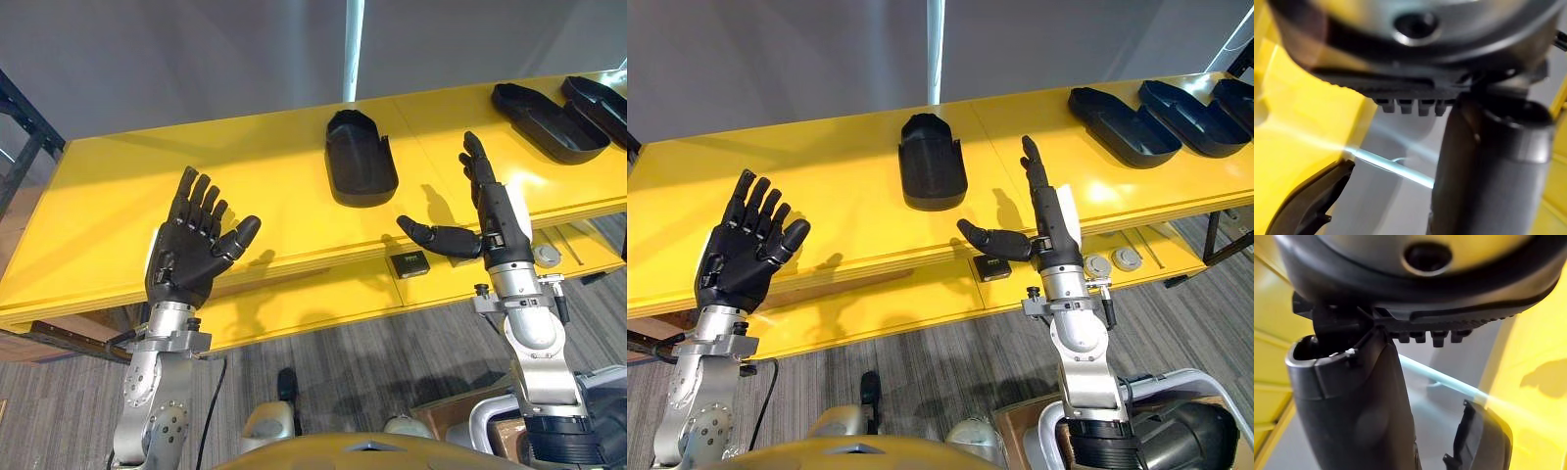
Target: Walk over and take three plastic housings, then place them on the shelf
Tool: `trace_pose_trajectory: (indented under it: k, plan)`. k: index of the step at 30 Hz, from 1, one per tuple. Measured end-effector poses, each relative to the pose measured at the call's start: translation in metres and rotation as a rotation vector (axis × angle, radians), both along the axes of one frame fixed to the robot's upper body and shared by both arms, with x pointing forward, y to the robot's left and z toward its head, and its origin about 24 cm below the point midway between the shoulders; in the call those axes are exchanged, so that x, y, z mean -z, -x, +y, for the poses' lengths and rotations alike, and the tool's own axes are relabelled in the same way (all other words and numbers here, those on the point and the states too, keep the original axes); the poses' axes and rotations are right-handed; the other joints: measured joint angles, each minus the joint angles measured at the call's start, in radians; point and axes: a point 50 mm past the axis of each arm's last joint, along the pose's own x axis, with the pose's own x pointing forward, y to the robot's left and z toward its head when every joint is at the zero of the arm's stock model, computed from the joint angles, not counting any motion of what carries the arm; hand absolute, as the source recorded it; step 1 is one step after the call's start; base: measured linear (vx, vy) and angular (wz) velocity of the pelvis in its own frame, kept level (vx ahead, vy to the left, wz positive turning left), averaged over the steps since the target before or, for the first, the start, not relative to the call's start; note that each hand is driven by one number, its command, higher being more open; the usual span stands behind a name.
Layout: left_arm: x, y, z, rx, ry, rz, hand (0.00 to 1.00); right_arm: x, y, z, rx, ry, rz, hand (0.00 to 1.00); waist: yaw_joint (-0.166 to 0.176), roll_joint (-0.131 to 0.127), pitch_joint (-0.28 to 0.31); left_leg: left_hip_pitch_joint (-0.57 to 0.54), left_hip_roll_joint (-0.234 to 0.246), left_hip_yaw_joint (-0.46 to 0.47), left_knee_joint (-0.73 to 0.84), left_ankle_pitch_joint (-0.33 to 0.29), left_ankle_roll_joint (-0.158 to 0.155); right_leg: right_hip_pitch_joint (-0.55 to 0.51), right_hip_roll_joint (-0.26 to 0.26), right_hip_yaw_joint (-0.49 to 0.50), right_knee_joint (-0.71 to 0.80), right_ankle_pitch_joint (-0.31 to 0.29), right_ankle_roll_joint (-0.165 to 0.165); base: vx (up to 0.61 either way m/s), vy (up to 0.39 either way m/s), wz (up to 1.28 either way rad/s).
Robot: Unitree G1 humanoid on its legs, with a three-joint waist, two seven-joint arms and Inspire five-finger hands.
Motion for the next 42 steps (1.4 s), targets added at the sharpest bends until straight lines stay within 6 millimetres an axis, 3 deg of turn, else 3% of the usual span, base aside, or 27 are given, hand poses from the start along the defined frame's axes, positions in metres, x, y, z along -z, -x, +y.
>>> trace_pose_trajectory:
  k: [5,10,16,20,31,42]
  plan:
    - [0.000,-0.001,-0.008,0.028,0.009,-0.009,1.00,0.022,-0.013,0.013,0.056,0.068,0.062,1.00,0.006,-0.004,-0.013,-0.031,0.002,-0.007,0.000,0.005,-0.002,-0.025,0.005,-0.005,-0.002,0.001,-0.001,0.00,-0.031,0.04]
    - [0.000,-0.001,-0.010,0.035,0.010,-0.007,1.00,0.041,-0.024,0.010,0.152,0.097,0.132,1.00,0.029,-0.005,-0.012,-0.050,0.000,-0.017,0.000,0.012,0.005,-0.037,0.006,-0.015,0.000,0.006,0.001,0.02,-0.043,0.07]
    - [-0.004,-0.003,-0.010,0.015,0.016,-0.032,1.00,0.023,-0.045,0.009,0.230,0.075,0.051,1.00,0.037,-0.005,-0.010,-0.081,0.003,-0.020,0.000,0.016,0.004,-0.072,0.008,-0.014,0.008,0.004,-0.002,-0.01,-0.038,0.01]
    - [-0.015,-0.011,-0.014,0.038,0.020,-0.108,1.00,0.010,-0.061,0.010,0.273,0.058,0.004,1.00,0.050,-0.003,0.039,-0.095,0.004,-0.018,0.000,0.017,0.001,-0.097,0.006,-0.003,0.023,0.000,-0.008,-0.03,-0.028,-0.04]
    - [-0.032,-0.024,-0.025,0.098,0.021,-0.205,1.00,-0.010,-0.086,0.011,0.314,0.044,-0.034,1.00,0.048,-0.010,0.101,-0.120,0.003,-0.013,0.000,0.032,0.008,-0.142,-0.003,0.015,0.052,-0.001,-0.009,0.00,-0.042,-0.02]
    - [-0.035,-0.025,-0.023,0.088,0.019,-0.219,1.00,-0.025,-0.101,0.010,0.353,0.025,-0.077,1.00,0.048,-0.011,0.127,-0.141,0.000,-0.018,0.000,0.036,0.007,-0.170,-0.011,0.012,0.077,-0.007,-0.018,-0.02,-0.026,0.01]
